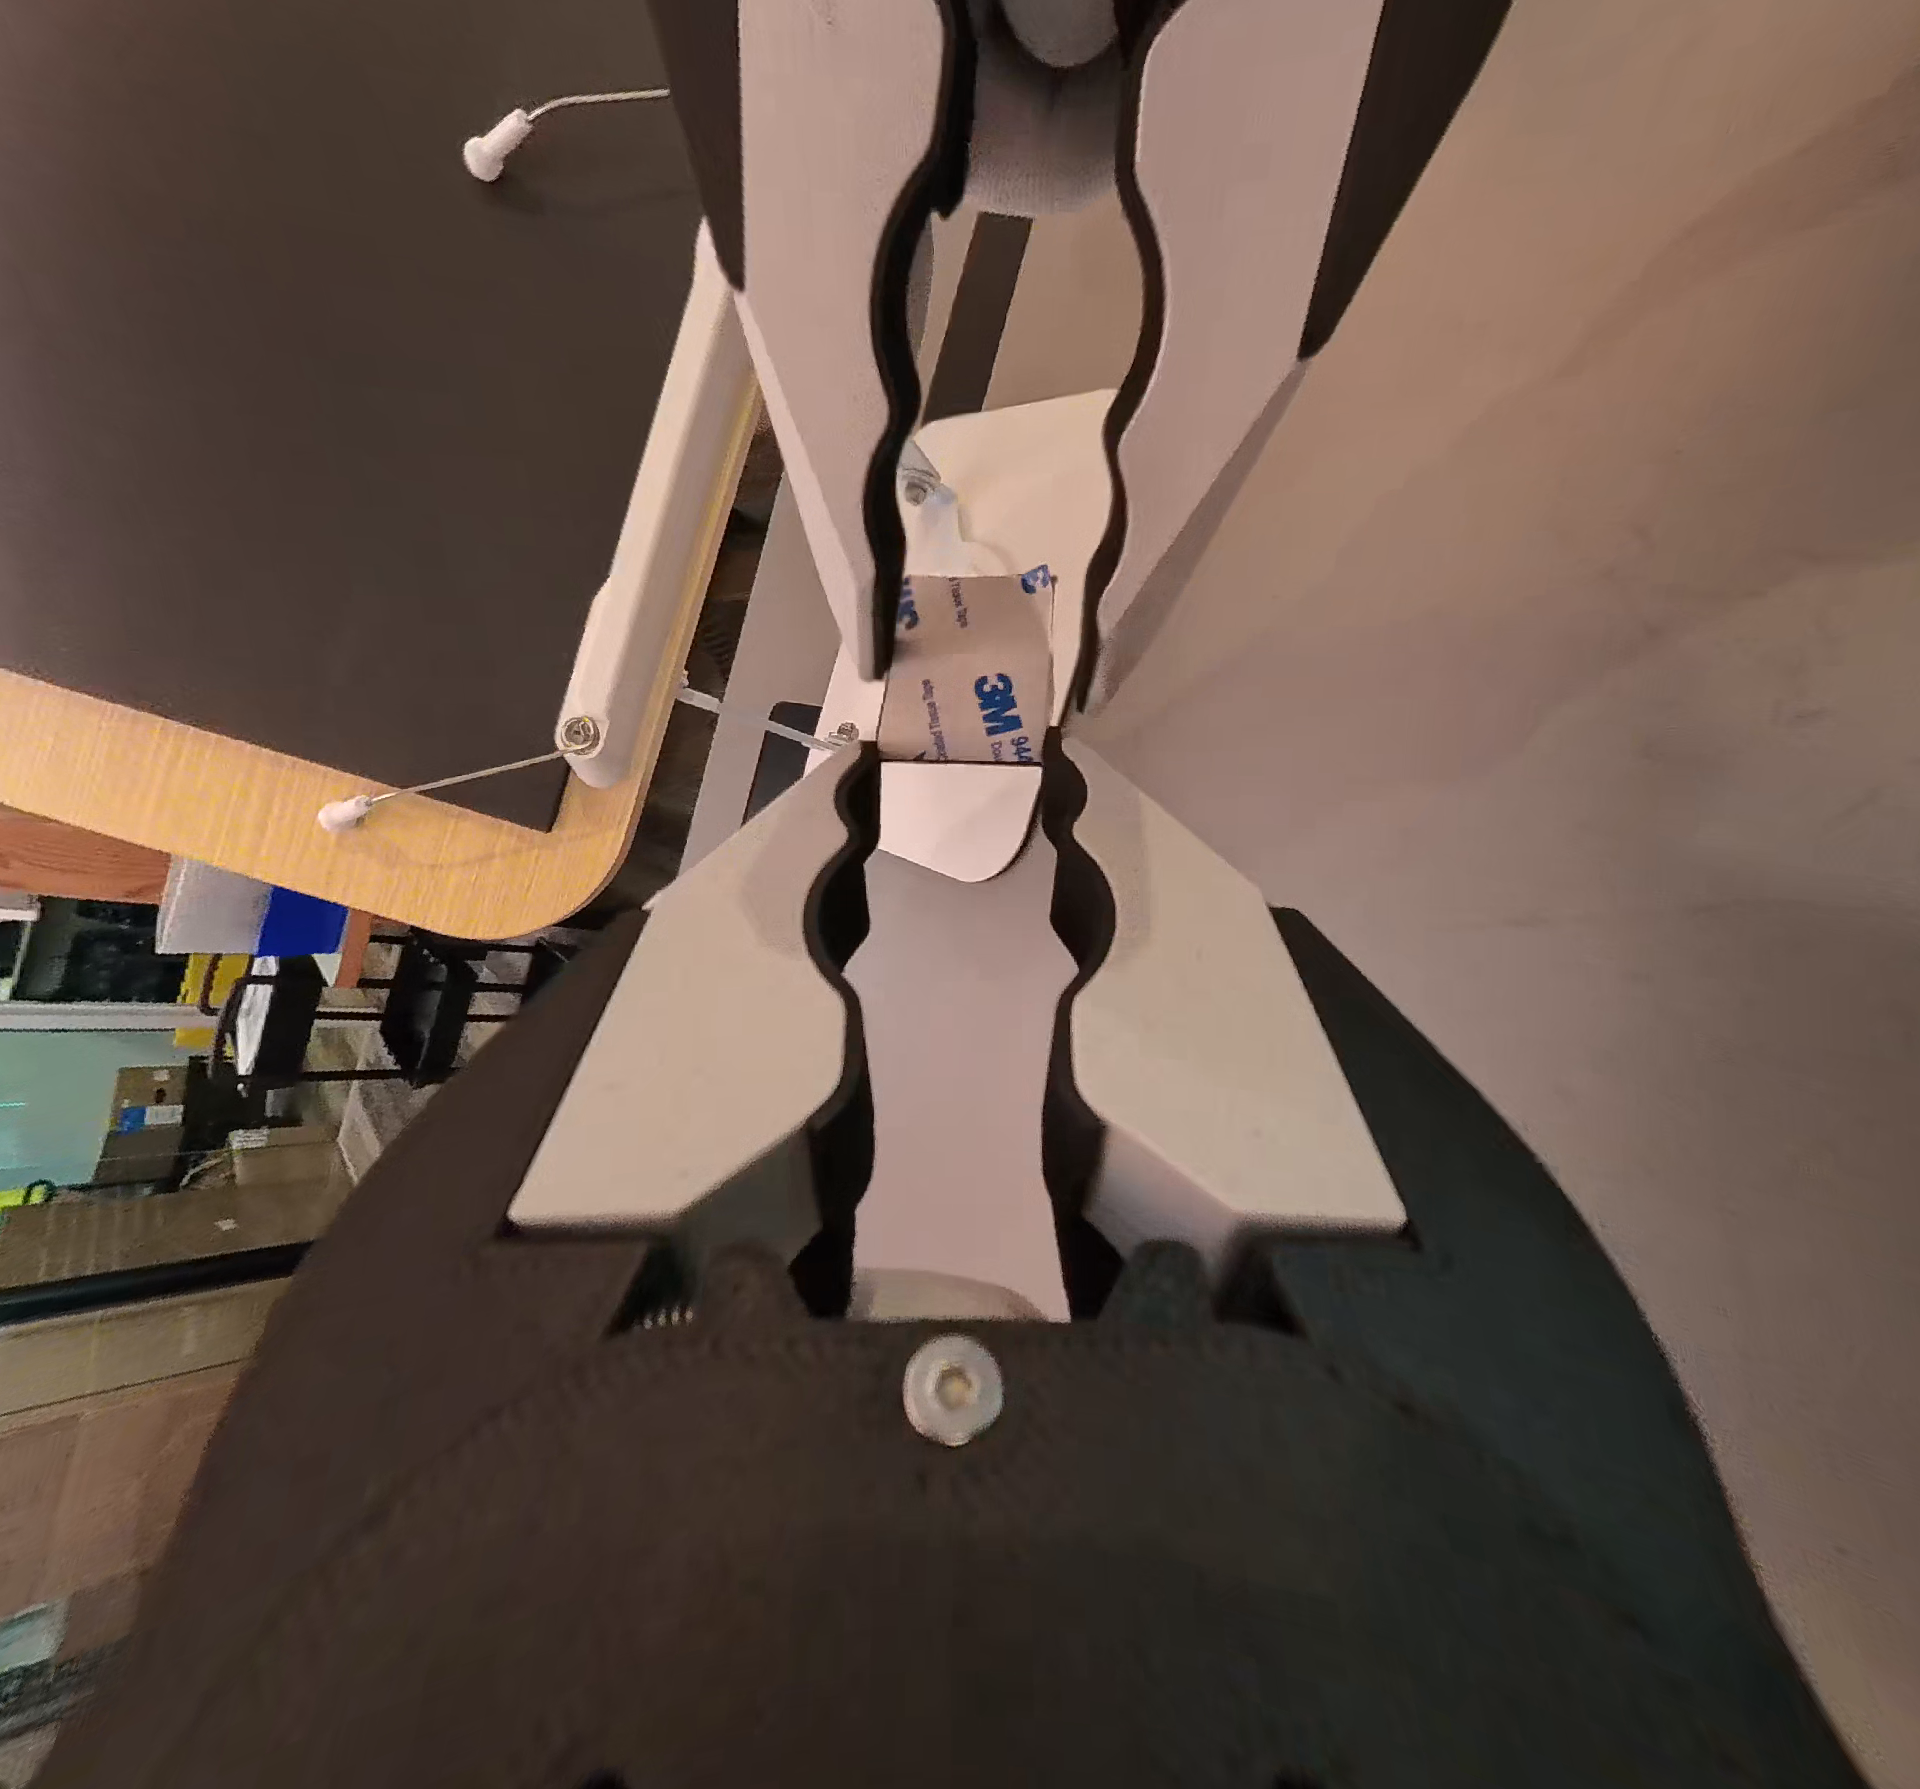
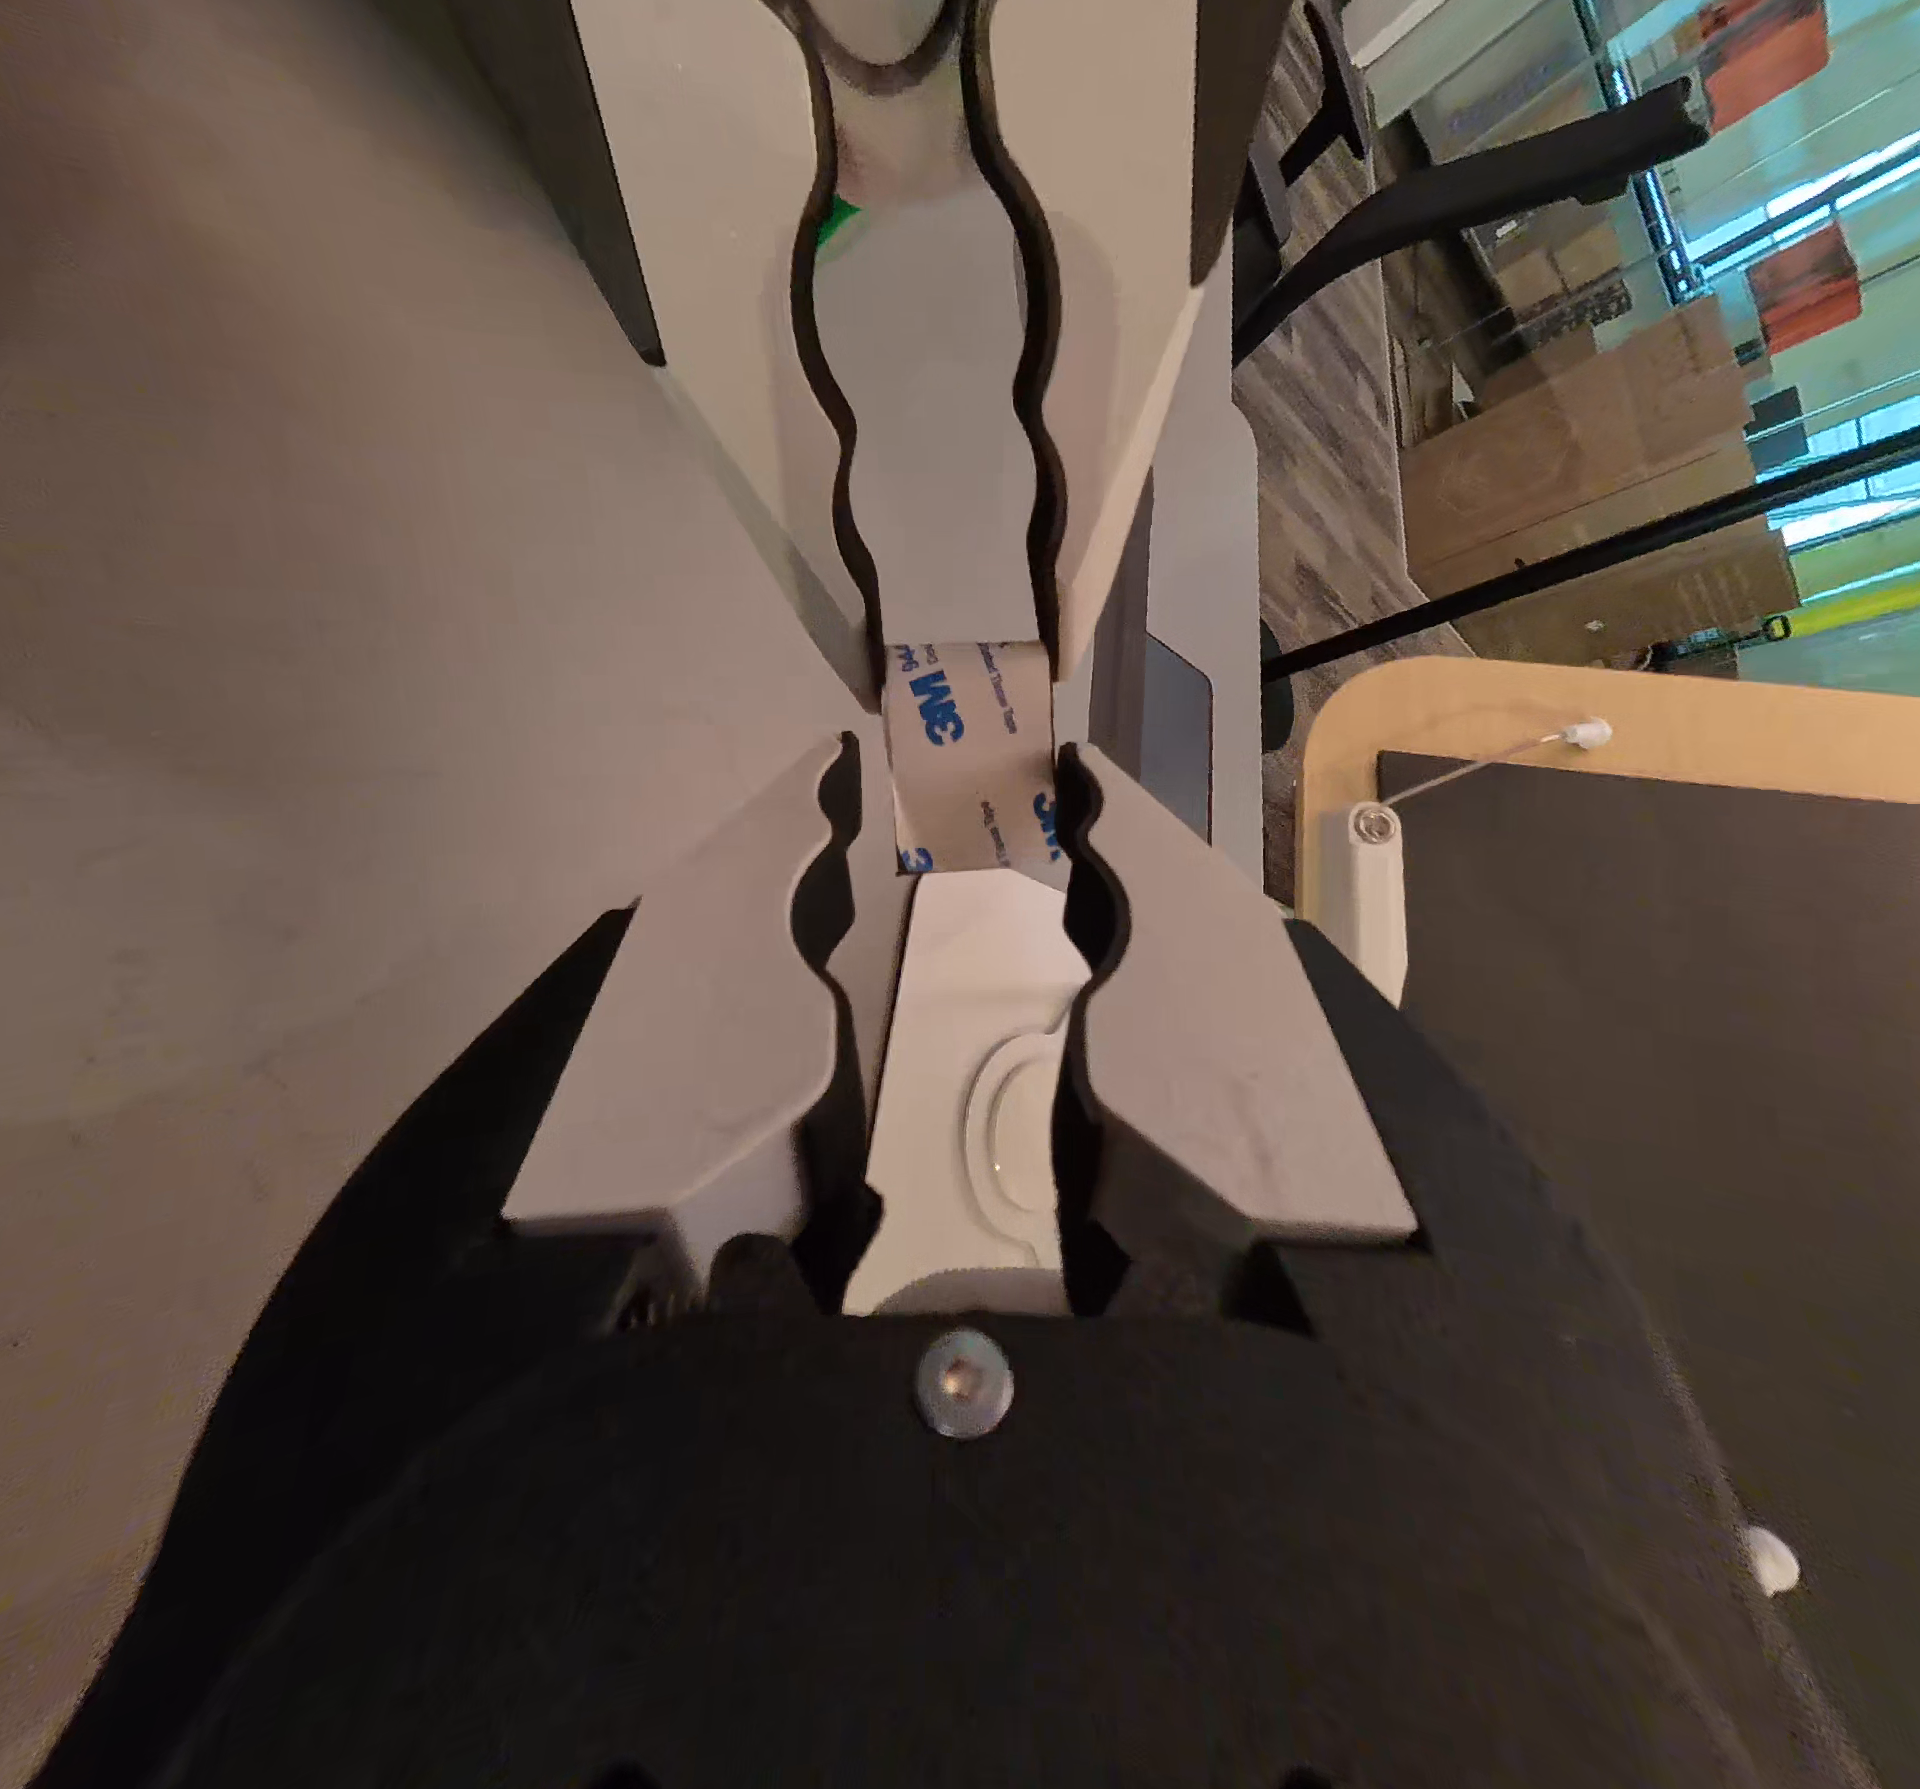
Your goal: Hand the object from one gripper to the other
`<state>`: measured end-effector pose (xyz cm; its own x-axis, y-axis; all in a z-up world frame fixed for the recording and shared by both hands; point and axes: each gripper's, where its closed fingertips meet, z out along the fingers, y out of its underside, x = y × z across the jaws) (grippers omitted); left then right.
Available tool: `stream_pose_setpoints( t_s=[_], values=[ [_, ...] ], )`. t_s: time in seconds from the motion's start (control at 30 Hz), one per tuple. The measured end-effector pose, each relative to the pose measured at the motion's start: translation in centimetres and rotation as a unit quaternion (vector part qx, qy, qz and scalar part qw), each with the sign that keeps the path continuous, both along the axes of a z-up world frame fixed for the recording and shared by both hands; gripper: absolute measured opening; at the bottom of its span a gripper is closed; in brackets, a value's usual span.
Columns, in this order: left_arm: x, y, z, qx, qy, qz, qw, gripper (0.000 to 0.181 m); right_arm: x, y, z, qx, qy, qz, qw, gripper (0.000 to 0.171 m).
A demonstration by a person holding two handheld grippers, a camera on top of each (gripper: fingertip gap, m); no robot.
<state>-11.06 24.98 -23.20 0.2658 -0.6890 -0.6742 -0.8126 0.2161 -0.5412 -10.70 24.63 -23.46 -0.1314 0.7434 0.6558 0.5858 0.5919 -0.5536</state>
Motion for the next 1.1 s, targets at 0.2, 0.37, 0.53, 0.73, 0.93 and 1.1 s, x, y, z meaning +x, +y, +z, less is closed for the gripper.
stream_pose_setpoints(
  t_s=[0.2, 0.37, 0.53, 0.73, 0.93, 1.1],
  values=[
    [0.1, 0.0, 0.1, 0.018, 0.014, 0.0, 1.0, 0.028, 0.0, 0.3, -0.1, 0.022, -0.009, -0.008, 1.0, 0.028],
    [0.0, 1.0, 2.3, 0.072, -0.02, 0.029, 0.997, 0.052, 1.0, 1.0, 1.0, 0.014, 0.006, -0.023, 1.0, 0.028],
    [-0.3, 1.4, 4.1, 0.097, -0.062, 0.038, 0.993, 0.047, 5.5, 3.3, 4.5, 0.032, 0.029, -0.087, 0.995, 0.028],
    [0.4, 1.8, 2.4, 0.098, -0.033, 0.037, 0.994, 0.035, 18.9, 8.1, 9.4, 0.062, 0.05, -0.299, 0.951, 0.029],
    [1.1, 2.0, 1.3, 0.099, -0.028, 0.037, 0.994, 0.027, 36.0, 11.1, 9.3, 0.019, 0.094, -0.54, 0.836, 0.028],
    [1.6, 2.2, 0.4, 0.085, -0.03, 0.034, 0.995, 0.026, 45.7, 12.9, 3.9, -0.053, 0.111, -0.661, 0.74, 0.028]
  ],
)
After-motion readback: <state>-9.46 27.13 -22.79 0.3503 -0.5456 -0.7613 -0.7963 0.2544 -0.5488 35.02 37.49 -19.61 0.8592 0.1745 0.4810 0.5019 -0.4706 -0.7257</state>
